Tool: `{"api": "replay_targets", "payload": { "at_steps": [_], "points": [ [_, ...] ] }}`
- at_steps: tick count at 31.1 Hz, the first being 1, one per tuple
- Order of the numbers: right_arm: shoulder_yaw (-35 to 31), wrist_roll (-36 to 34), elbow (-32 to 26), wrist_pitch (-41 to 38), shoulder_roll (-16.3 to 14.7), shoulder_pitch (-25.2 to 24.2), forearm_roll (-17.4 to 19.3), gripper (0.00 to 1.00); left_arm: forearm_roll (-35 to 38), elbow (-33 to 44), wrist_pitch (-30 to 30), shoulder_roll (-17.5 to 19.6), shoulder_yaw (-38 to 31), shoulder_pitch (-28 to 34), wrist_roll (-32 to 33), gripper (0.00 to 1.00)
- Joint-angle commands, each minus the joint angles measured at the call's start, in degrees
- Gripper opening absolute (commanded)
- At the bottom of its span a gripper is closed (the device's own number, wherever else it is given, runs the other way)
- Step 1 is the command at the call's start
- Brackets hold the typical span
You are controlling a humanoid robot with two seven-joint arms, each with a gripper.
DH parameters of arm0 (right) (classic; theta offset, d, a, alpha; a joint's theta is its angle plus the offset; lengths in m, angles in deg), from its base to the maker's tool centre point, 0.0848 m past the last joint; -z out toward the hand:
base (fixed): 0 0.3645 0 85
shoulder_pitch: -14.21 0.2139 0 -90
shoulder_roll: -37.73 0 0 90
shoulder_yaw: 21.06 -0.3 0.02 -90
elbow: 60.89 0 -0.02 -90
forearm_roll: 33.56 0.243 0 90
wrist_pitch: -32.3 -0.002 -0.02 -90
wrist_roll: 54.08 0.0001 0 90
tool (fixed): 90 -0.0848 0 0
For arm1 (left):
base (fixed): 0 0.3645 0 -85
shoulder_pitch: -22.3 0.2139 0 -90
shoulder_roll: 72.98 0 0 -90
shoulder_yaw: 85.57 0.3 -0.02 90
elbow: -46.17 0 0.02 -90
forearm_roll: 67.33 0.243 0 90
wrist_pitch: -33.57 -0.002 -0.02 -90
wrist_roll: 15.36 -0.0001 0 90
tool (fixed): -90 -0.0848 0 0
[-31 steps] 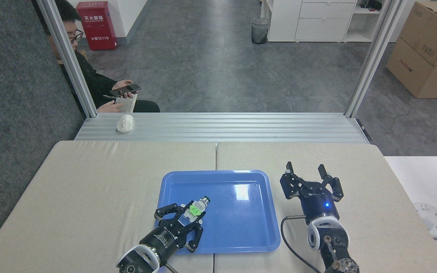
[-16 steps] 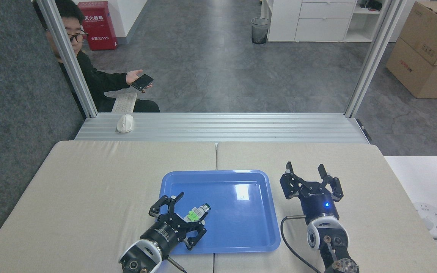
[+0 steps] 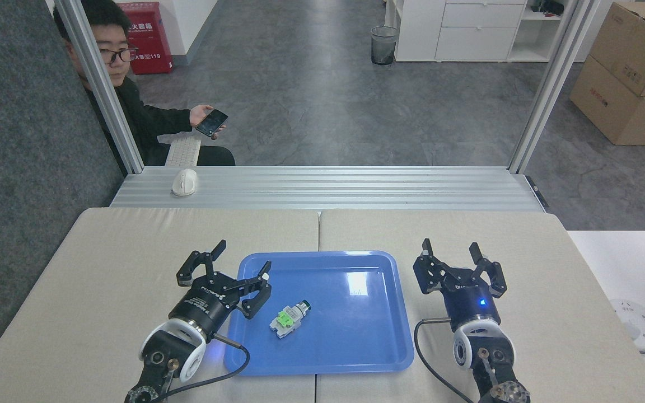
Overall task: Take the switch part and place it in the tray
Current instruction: 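Open the left gripper to release the part and withdraw it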
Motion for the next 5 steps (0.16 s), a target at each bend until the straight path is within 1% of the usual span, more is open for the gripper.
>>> {"api": "replay_targets", "payload": {
  "at_steps": [1,3,5],
  "points": [
    [-0.27,-0.01,0.00,0.05,0.05,0.00,0.00,1.00,-6.57,-2.14,-0.07,5.38,-12.66,-3.55,-0.02,0.98],
    [-0.27,-0.01,0.00,0.05,0.05,0.00,0.00,1.00,-6.57,-3.37,-0.24,5.74,-12.66,-3.46,-0.72,0.99],
    [-0.27,-0.01,0.00,0.05,0.05,0.00,0.00,1.00,-6.66,-4.60,-1.82,5.65,-12.92,-3.46,-0.90,0.99]
  ]
}}
